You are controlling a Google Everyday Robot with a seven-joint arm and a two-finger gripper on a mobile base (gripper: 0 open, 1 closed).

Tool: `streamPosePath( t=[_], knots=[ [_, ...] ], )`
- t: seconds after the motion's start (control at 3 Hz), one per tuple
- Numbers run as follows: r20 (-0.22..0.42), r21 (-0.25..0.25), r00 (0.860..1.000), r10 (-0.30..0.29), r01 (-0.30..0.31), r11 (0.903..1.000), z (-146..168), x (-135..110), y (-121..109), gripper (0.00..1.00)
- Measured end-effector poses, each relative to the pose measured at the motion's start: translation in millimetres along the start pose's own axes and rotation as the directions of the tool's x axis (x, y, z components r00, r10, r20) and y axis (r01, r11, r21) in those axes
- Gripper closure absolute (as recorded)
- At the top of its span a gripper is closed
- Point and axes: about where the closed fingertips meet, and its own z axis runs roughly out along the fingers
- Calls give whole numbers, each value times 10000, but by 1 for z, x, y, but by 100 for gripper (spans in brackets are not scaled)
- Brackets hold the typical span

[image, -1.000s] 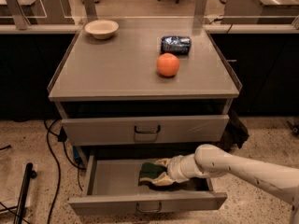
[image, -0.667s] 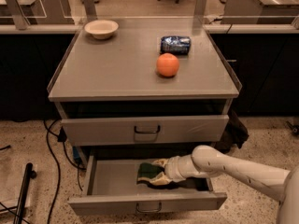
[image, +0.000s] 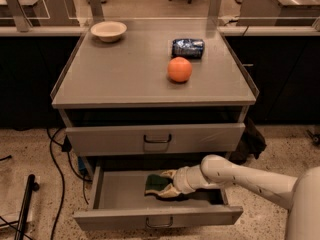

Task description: Place sponge into middle drawer

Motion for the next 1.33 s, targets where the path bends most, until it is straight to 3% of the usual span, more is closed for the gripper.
streamPosePath(
  t=[1.0, 1.33],
  knots=[
    [-647, -154, 9978, 106, -116, 9998, 22, 21, -4, 100],
    [-655, -159, 9978, 114, -124, 9998, 23, 21, -4, 83]
  ],
)
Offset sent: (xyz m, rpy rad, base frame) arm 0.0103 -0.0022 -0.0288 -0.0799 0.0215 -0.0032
